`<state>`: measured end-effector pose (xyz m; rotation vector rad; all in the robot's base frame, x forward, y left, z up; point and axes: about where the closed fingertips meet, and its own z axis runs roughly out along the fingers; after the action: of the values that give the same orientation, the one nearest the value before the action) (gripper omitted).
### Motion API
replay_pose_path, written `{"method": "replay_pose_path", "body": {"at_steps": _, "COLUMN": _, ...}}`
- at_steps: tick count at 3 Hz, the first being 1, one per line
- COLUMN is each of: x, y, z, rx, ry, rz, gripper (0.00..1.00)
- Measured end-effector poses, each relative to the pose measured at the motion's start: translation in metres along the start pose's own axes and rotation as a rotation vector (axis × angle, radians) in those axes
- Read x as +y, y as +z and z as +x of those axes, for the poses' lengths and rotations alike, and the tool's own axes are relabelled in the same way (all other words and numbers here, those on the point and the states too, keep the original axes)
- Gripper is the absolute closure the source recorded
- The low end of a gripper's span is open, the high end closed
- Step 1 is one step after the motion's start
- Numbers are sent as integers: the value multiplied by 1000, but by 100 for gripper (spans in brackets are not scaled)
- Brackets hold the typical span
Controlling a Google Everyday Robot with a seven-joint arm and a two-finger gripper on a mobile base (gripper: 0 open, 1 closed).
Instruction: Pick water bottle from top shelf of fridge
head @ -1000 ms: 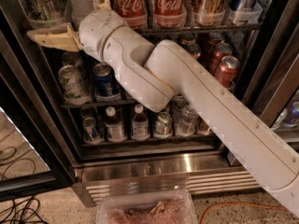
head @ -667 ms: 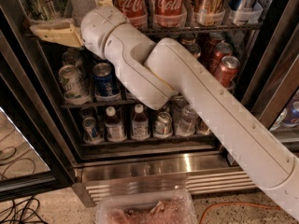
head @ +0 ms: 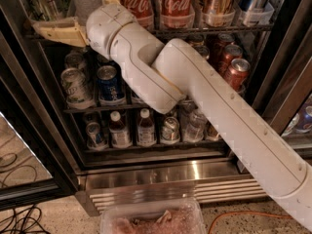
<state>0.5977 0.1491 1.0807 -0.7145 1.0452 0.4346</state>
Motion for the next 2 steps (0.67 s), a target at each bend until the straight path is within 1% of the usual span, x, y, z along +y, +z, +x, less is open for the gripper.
{"method": "replay_pose_path", "body": {"at_steps": 1, "x": -10, "y": 10, "z": 2, "rx": 12, "ry": -23, "rz": 29, "gripper": 0}}
{"method": "replay_pose_path", "body": {"at_steps": 2, "x": -10, "y": 10, "z": 2, "rx": 12, "ry": -23, "rz": 29, "gripper": 0}}
